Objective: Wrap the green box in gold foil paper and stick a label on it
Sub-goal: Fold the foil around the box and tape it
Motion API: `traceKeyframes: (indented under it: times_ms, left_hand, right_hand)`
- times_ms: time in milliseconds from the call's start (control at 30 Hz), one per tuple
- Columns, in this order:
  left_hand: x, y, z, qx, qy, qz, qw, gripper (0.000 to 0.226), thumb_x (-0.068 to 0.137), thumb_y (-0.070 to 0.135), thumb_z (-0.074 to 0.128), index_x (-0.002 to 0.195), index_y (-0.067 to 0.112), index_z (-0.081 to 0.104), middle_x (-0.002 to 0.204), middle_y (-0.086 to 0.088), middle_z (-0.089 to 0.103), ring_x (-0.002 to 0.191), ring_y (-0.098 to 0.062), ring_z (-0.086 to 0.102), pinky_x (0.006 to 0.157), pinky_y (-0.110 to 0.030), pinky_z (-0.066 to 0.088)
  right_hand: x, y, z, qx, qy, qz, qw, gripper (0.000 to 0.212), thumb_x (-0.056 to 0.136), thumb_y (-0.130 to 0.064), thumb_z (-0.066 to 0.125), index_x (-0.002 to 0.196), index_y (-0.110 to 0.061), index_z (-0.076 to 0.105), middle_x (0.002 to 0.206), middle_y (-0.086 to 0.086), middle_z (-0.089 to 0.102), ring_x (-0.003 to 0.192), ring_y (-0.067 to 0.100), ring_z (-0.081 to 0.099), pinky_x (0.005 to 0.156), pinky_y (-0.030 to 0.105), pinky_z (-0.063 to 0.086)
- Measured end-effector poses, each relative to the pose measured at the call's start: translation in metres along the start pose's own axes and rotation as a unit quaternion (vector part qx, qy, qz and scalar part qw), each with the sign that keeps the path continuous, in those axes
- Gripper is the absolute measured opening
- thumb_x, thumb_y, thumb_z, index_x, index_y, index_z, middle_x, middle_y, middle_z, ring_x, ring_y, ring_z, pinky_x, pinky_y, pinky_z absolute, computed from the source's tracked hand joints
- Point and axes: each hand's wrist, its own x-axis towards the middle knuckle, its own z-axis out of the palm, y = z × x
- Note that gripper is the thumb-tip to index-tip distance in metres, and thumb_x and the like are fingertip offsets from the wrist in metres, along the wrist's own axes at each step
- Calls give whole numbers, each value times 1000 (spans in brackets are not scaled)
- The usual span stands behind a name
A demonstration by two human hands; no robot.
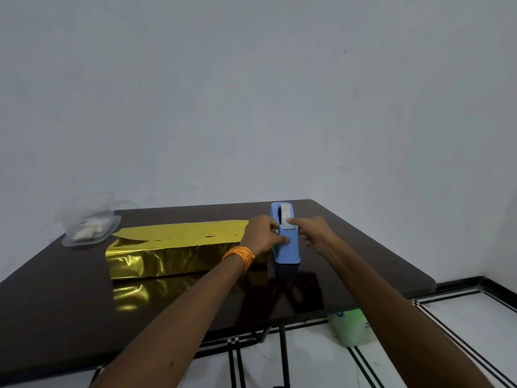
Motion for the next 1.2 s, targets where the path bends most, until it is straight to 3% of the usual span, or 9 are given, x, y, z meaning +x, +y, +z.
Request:
traceKeyframes:
  times_ms: [67,333,567,633,767,900,1033,1133,1200]
  left_hand:
    - [2,-1,4,0,3,1,1000,37,72,37,84,85,5,71,87,-12,70,74,-22,59,60,-27,38]
    - [6,-1,11,0,21,-9,1000,34,75,32,84,94,6,73,97,-11,73,82,-21,64,67,-27,44]
    - [2,4,12,-7,27,-1,1000,41,74,33,84,101,4,73,103,-13,73,93,-25,67,73,-28,46]
    - [1,4,12,-6,28,5,1000,39,74,34,84,98,5,73,100,-13,73,91,-26,67,74,-31,49]
    - [-1,4,14,-13,35,3,999,37,74,33,84,94,4,73,97,-13,73,88,-26,67,71,-31,48]
    - [-1,3,16,-22,39,-3,999,33,76,30,83,94,5,71,96,-13,72,89,-26,67,69,-27,45]
    - [-1,2,18,-25,46,-1,999,35,75,28,84,98,4,72,99,-13,73,89,-26,67,72,-28,50]
    - [0,1,17,-25,46,2,999,36,74,27,84,98,4,72,98,-13,73,89,-25,68,75,-30,53]
    - [1,0,18,-23,46,5,999,34,74,28,84,95,4,72,96,-13,73,88,-26,68,70,-29,51]
  right_hand:
    - [2,-1,2,11,4,9,1000,28,86,-18,75,101,4,68,77,11,55,50,12,32,43,24,28]
    - [9,-14,7,-9,7,25,1000,16,81,-9,79,85,1,67,61,5,44,46,12,30,40,24,27]
    - [4,-25,10,-86,73,-54,992,20,82,-15,77,77,4,73,81,12,73,54,13,51,55,29,43]
    - [-5,-20,9,-68,84,-53,993,22,80,-15,80,80,7,73,77,13,71,48,12,48,51,27,41]
    - [-23,-11,6,1,66,-41,997,23,82,-13,82,66,-3,69,70,9,69,30,1,44,37,19,35]
    - [-35,-5,0,7,60,-33,998,23,80,-13,82,65,-3,69,71,10,69,32,3,41,40,22,34]
    - [-42,8,-1,21,54,-30,998,21,81,-9,81,69,2,68,68,12,65,29,0,42,35,16,33]
    - [-42,15,-1,-48,69,-79,993,24,82,-13,80,66,1,70,63,10,65,34,0,48,38,17,38]
    - [-40,18,-3,-149,98,-105,978,25,80,-17,81,68,3,72,66,14,70,49,10,60,48,29,50]
